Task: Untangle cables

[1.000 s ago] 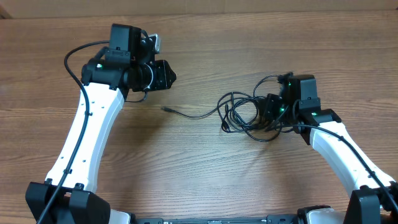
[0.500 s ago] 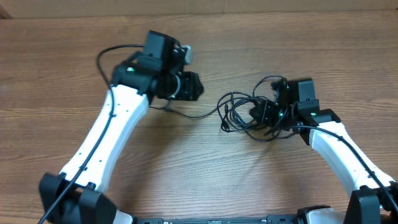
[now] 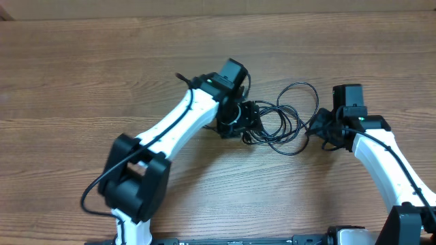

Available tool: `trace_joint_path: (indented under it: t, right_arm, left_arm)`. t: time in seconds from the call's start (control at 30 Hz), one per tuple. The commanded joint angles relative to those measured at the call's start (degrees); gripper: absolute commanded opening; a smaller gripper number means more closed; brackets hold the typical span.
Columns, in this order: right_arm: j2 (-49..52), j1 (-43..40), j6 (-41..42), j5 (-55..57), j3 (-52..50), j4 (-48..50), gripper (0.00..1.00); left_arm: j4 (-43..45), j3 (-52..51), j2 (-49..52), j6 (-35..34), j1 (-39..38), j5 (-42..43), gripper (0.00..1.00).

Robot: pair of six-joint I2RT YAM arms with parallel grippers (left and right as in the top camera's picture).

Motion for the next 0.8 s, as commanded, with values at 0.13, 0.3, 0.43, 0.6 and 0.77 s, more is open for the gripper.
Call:
trace_joint_path:
  t: [0.13, 0.3, 0.43, 0.6, 0.77]
  right_arm:
    - [-0.2, -0.5, 0.0, 0.9, 1.8, -1.5, 0.51]
    - [-0.2, -0.5, 0.0, 0.9, 1.8, -1.9, 0.51]
    - [-0.2, -0.5, 0.0, -0.4, 1.8, -1.8, 0.51]
    - [-0.2, -0.5, 0.0, -0.6, 1.8, -1.9, 0.51]
    - [-0.2, -0.5, -0.7, -4.0, 1.8, -1.4, 0.51]
  left_arm:
    - [8.7, 0.3, 7.8, -15.0, -2.6, 1.9, 0.65]
    - [9.5, 0.3, 10.1, -16.0, -2.6, -4.2, 0.57]
    - [9.5, 0.5, 10.0, -15.0, -2.3, -10.7, 0.24]
    - [7.9, 2.7, 8.8, -7.3, -0.1, -12.6, 0.04]
    - [3.6, 6.8, 4.2, -0.2, 2.6, -13.7, 0.04]
